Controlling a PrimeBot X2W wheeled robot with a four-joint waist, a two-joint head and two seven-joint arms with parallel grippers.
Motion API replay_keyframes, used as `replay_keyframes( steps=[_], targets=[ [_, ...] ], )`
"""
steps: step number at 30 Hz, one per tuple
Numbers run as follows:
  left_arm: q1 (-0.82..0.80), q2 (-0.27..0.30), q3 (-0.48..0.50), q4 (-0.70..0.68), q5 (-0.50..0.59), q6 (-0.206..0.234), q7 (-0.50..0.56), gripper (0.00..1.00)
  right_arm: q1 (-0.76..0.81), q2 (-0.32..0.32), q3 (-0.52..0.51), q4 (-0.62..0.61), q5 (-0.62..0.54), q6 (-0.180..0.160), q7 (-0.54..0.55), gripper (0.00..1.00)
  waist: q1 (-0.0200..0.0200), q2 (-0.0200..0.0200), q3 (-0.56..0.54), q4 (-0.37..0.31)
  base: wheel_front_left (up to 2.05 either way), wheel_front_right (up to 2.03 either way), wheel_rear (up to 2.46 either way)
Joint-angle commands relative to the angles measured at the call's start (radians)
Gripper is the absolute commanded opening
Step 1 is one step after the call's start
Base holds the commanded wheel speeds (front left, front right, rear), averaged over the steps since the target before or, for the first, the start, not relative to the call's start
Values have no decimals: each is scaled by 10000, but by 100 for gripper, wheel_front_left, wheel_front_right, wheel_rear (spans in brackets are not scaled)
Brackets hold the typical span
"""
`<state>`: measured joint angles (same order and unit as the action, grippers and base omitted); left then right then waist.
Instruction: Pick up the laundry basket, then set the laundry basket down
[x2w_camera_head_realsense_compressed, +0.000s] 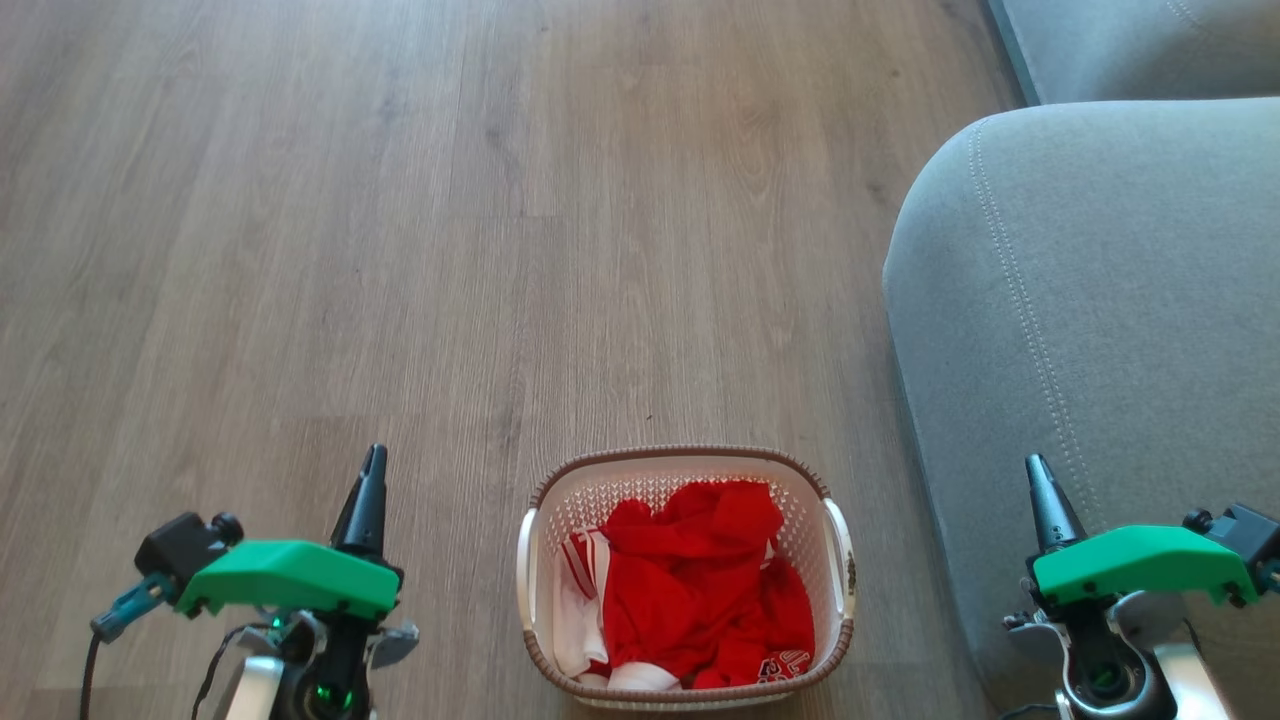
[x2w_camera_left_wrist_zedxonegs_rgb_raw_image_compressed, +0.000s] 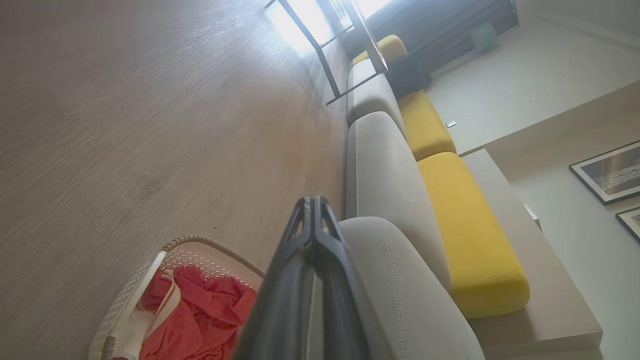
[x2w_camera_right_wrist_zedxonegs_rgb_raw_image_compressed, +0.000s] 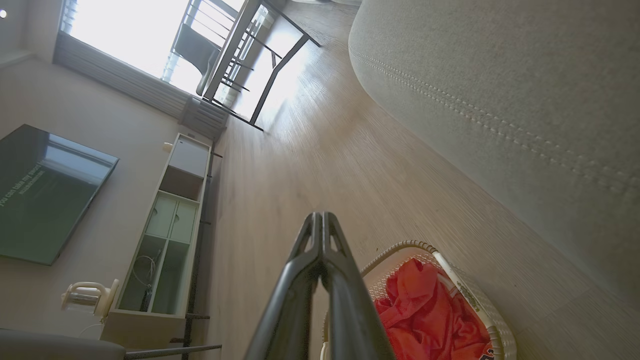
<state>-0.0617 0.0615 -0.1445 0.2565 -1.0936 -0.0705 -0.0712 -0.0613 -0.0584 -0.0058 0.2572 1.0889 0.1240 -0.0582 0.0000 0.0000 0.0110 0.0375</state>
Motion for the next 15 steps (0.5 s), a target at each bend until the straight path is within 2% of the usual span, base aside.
replay_keyframes(
  steps=[1, 15],
  targets=[
    [-453, 144, 360, -280, -192, -70, 59, 0, -458, -112, 24, -297, 203, 40, 61, 0, 0, 0, -1, -4, 0, 0, 0],
    [-447, 148, 868, -239, -1638, -216, 467, 0, -454, -105, -215, -253, 1627, 47, 464, 0, 0, 0, -23, -106, 0, 0, 0]
  ],
)
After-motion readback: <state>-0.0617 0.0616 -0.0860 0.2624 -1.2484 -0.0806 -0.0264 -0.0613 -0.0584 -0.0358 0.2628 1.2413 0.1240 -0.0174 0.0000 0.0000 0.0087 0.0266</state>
